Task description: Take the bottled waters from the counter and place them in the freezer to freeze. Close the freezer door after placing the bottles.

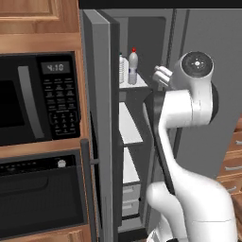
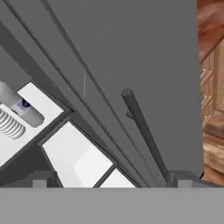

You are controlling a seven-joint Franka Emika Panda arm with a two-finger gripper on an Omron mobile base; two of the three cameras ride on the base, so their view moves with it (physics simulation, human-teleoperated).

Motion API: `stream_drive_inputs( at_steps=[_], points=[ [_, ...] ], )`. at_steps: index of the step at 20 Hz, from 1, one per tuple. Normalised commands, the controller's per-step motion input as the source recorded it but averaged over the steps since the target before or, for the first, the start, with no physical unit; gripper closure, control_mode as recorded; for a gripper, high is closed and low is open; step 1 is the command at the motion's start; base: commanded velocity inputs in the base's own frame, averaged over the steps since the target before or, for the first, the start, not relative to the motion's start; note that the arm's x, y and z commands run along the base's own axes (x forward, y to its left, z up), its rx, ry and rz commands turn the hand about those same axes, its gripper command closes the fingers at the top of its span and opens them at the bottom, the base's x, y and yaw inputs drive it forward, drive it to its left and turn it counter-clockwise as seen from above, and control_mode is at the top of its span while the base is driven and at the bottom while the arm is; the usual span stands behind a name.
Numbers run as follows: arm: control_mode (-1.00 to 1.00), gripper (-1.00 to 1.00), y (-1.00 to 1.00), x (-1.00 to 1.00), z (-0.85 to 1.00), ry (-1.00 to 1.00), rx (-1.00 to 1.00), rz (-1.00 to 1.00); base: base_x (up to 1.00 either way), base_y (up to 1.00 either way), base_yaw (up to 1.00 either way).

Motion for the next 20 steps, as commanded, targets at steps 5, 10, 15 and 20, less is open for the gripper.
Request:
stream_drive_inputs(
  at_steps=[5, 10, 15, 20],
  points=[
    [-1.0, -1.0, -0.76, -0.88, -0.77, -0.22, 0.06, 0.0, 0.0, 0.0, 0.0],
    [1.0, -1.0, -0.25, -0.08, -0.2, -0.06, 0.0, 0.01, -0.35, 0.01, 0.05],
    [1.0, -1.0, 0.0, 0.0, 0.0, 0.0, 0.0, 0.0, -1.0, 0.19, 0.07],
    [1.0, -1.0, 0.0, 0.0, 0.0, 0.0, 0.0, 0.0, -0.83, 0.29, 0.04]
  ],
)
